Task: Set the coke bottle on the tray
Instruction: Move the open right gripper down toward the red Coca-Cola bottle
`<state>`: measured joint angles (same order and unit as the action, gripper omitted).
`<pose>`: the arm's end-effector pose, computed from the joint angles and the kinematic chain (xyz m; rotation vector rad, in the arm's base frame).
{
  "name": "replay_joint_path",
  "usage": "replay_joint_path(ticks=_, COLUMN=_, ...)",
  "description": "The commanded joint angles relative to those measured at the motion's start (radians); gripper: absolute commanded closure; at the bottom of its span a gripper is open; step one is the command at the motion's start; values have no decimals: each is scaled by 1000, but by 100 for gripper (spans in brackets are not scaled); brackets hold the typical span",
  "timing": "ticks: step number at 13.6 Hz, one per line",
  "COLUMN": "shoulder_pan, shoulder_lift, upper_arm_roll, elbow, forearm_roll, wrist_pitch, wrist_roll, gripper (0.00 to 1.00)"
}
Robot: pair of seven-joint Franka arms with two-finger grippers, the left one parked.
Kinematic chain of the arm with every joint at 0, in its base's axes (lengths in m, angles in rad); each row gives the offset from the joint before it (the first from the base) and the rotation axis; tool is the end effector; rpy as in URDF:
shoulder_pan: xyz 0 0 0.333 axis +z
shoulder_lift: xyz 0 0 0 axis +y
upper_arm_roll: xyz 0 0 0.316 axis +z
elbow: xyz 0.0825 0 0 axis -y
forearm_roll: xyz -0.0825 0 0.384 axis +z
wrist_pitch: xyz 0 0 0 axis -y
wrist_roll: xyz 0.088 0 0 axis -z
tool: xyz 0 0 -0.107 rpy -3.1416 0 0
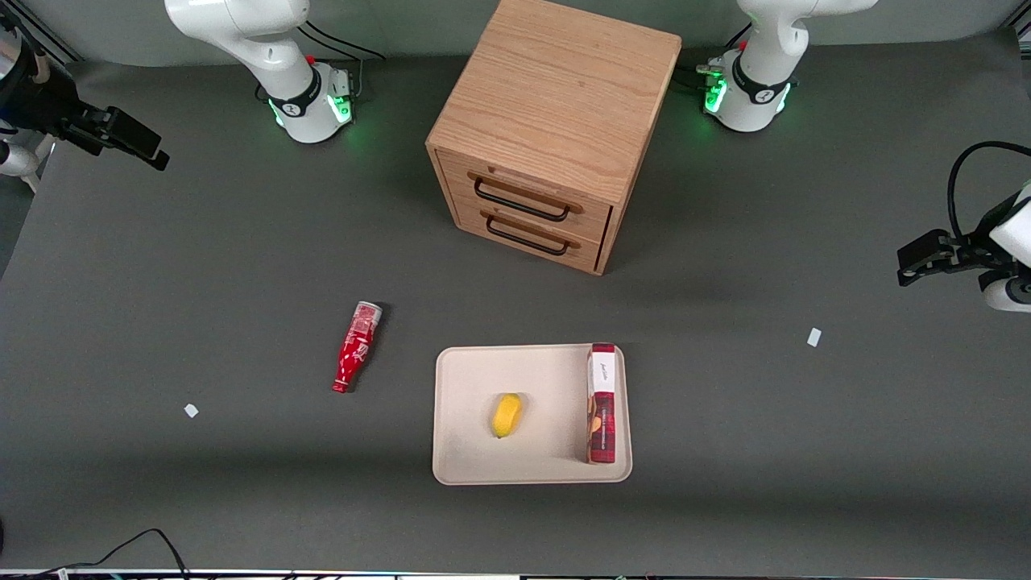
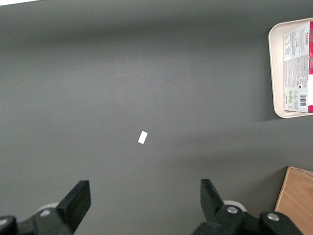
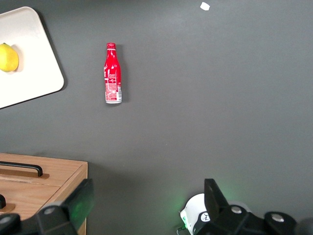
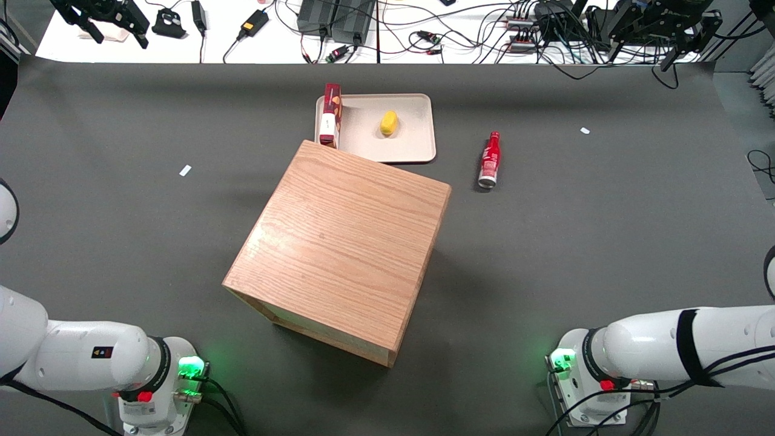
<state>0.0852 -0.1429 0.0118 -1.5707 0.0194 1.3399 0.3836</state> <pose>0.4807 0.0497 0.6796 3.1030 -0.4423 -0.1404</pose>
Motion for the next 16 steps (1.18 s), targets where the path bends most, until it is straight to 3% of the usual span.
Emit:
replay_joint_path(ticks=1, shoulder_pan=-31, shoulder_lift=-7, upper_arm_roll=4, elbow=-8, forearm_roll=24, wrist_pitch=-10, wrist_roll=-3, gripper=0)
replay_joint_path(ticks=5, shoulder_pan=-65, shoulder_lift=-3, upper_arm_roll=23, elbow=3, forearm_roll=24, wrist_pitch=-10, wrist_roll=-25, gripper=0)
replay_joint_path(ticks=8, shoulder_pan=-93, shoulder_lift=29, upper_arm_roll=102, elbow=38, forearm_roll=22, wrist_pitch=-7, wrist_roll=-19, gripper=0)
replay_joint_path(ticks=13, shoulder_pan=-85, shoulder_lift=322, upper_arm_roll=191, elbow=251, forearm_roll=22, wrist_pitch=21, wrist_roll=128, gripper=0)
replay_joint_path(ticks=16, shoulder_pan=-82, shoulder_lift=486, upper_arm_roll=246, elbow=252, forearm_roll=21, wrist_pitch=184, wrist_roll=265, gripper=0)
